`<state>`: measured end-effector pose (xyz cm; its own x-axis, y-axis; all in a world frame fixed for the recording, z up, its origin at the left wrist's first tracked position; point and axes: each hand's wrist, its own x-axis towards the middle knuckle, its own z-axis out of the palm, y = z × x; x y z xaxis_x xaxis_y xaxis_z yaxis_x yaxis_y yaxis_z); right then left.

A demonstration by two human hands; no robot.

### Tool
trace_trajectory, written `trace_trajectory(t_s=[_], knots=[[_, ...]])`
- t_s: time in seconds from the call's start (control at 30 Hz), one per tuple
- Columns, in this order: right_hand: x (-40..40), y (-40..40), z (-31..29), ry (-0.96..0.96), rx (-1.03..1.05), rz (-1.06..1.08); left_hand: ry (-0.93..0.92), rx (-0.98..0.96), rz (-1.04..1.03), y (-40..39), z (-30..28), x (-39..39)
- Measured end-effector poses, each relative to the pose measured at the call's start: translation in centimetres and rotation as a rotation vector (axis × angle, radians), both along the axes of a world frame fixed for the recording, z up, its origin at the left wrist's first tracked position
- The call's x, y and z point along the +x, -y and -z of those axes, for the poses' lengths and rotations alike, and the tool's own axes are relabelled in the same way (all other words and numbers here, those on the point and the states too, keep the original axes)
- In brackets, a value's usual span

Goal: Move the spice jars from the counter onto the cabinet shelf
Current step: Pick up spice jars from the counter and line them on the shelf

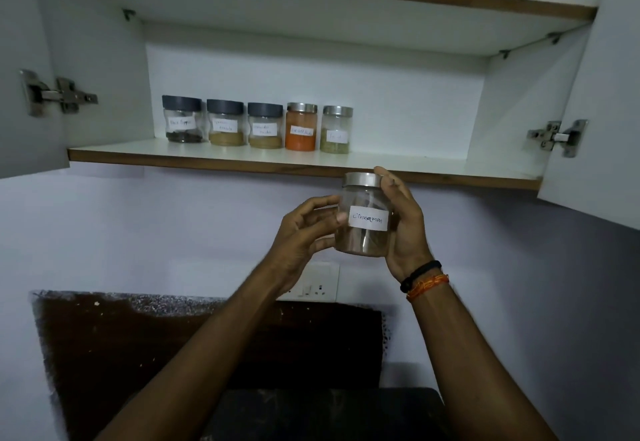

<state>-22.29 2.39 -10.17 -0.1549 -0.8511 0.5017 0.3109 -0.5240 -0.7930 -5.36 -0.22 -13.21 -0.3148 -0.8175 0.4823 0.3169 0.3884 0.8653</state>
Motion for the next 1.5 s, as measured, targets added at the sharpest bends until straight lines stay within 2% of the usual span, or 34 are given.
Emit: trace_trajectory(t_s=[0.23,0.53,0.87,0.97,1.03,1.07,1.17,1.23,1.3,1.4,1.5], knots=[[-0.6,0.3,-0.7,-0.004,-0.008,0.018,0.222,-0.131,-0.076,1.1,-5.6,-0.8],[-1.1,0.9,-2.8,-0.053,-0.066,0.068,0.435,-0.193,-0.033,3.1,-10.1,-1.7],[-1.9,3.6,-5.5,-0.199,-0.092,0.089,0.430,-0.161,-0.036,5.1,-14.3,-1.9],[-3.0,5.2,-5.9,-0.156,-0.059,0.140,0.415,-0.201,-0.074,5.7,-15.5,-1.7],[-3.7,6.4,-6.0,-0.101,-0.008,0.266,0.383,-0.207,-0.092,6.2,-16.4,-1.5],[-4.0,7.0,-5.9,-0.120,0.001,0.397,0.373,-0.201,-0.098,6.5,-16.8,-1.4],[-4.7,8.9,-5.7,-0.436,-0.096,0.988,0.380,-0.188,-0.117,7.6,-18.1,-1.6],[-5.0,9.6,-6.1,-0.618,-0.208,1.235,0.374,-0.189,-0.117,8.4,-18.9,-1.9],[-5.9,10.5,-6.7,-0.755,-0.271,1.295,0.372,-0.205,-0.121,9.3,-19.5,-2.1],[-6.9,12.0,-6.6,-0.976,-0.164,1.305,0.381,-0.232,-0.121,10.7,-20.2,-2.6],[-7.2,12.8,-6.1,-1.003,-0.068,1.355,0.383,-0.241,-0.127,12.5,-20.5,-3.5]])
